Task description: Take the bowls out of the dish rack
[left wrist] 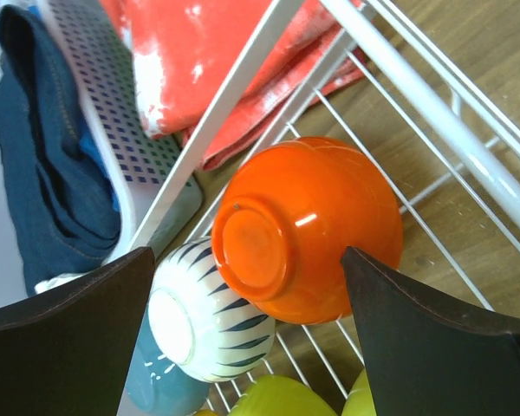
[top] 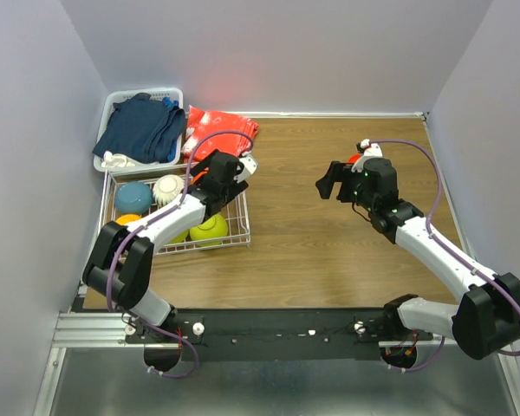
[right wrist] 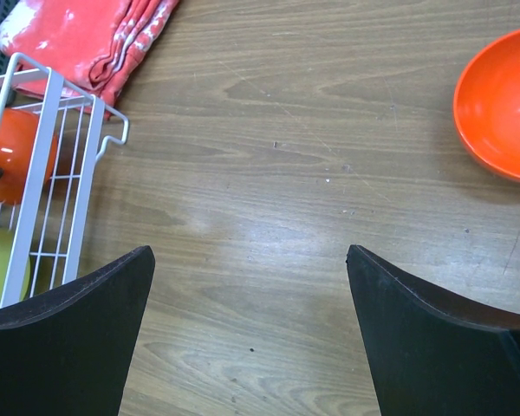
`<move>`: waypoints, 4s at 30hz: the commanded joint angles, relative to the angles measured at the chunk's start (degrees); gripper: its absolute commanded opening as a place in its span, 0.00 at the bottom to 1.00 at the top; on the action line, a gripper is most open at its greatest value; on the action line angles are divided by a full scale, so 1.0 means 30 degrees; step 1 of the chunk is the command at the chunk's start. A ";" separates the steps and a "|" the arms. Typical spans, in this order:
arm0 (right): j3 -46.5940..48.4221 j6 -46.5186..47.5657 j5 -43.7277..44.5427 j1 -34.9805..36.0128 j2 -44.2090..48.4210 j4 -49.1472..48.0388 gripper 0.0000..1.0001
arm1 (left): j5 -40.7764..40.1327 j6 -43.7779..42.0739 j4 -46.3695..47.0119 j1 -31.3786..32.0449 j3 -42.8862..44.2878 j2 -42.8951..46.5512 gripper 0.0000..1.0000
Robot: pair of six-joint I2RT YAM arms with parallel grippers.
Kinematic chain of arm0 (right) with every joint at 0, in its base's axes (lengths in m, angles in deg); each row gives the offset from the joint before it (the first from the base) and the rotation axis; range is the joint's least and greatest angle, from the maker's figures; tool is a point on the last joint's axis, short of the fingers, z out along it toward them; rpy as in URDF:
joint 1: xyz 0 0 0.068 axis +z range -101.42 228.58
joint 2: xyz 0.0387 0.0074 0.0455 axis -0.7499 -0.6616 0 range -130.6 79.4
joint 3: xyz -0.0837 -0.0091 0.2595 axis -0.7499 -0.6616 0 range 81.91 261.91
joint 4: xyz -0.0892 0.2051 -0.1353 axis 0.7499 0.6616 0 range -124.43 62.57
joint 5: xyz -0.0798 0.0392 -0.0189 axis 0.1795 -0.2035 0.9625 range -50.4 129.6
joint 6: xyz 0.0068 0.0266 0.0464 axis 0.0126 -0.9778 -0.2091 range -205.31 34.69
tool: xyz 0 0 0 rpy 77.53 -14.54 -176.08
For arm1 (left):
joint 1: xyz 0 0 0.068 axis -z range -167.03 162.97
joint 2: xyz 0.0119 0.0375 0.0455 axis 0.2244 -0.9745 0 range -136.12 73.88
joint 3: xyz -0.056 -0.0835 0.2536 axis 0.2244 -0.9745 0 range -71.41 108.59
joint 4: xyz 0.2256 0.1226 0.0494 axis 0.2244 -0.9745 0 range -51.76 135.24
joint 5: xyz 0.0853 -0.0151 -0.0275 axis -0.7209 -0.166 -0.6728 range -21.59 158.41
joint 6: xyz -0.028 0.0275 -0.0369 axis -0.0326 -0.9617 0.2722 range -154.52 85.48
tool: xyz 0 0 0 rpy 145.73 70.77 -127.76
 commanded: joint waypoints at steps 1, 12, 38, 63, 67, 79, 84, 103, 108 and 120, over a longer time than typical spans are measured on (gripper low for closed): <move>-0.0281 0.0231 -0.0618 0.0167 0.0191 -0.0615 1.00 | 0.2445 -0.0620 -0.2308 -0.0601 -0.0525 0.0913 0.99; -0.0368 0.0290 -0.0589 0.0255 0.0395 -0.0615 1.00 | 0.4000 -0.3227 -0.2365 -0.1188 -0.1757 0.2939 0.99; -0.0163 0.0642 -0.0471 0.1515 0.0513 -0.0526 1.00 | 0.4062 -0.5572 -1.0129 -0.1423 0.2403 -0.1572 0.98; -0.0750 0.0758 -0.0500 0.1691 -0.0570 -0.1581 1.00 | 0.1072 -0.2761 -0.5326 -0.0135 -0.1023 -0.2920 0.98; -0.0691 0.0671 -0.0676 0.1691 -0.0951 -0.1494 1.00 | 0.0280 -0.2585 -0.4477 0.0305 -0.1726 -0.3067 0.99; -0.0369 0.0642 -0.1115 0.1691 -0.2006 -0.1230 1.00 | -0.1800 -0.1882 -0.3156 0.1096 -0.1874 -0.2805 0.94; -0.0223 0.0642 -0.1145 0.1691 -0.2007 -0.1142 1.00 | -0.2151 -0.1706 -0.3127 0.1360 -0.1874 -0.1810 0.78; 0.0305 0.0583 -0.1584 0.1691 -0.1743 -0.0849 1.00 | -0.3500 -0.0622 -0.3771 0.2298 -0.0732 0.0241 0.49; 0.0334 0.0642 -0.1701 0.1691 -0.1596 -0.0849 1.00 | -0.3383 -0.0359 -0.3743 0.2298 -0.0702 0.1062 0.43; 0.0920 0.0963 -0.2140 0.1691 -0.1508 -0.0087 1.00 | -0.4085 0.0199 -0.3713 0.2298 -0.0146 0.2028 0.38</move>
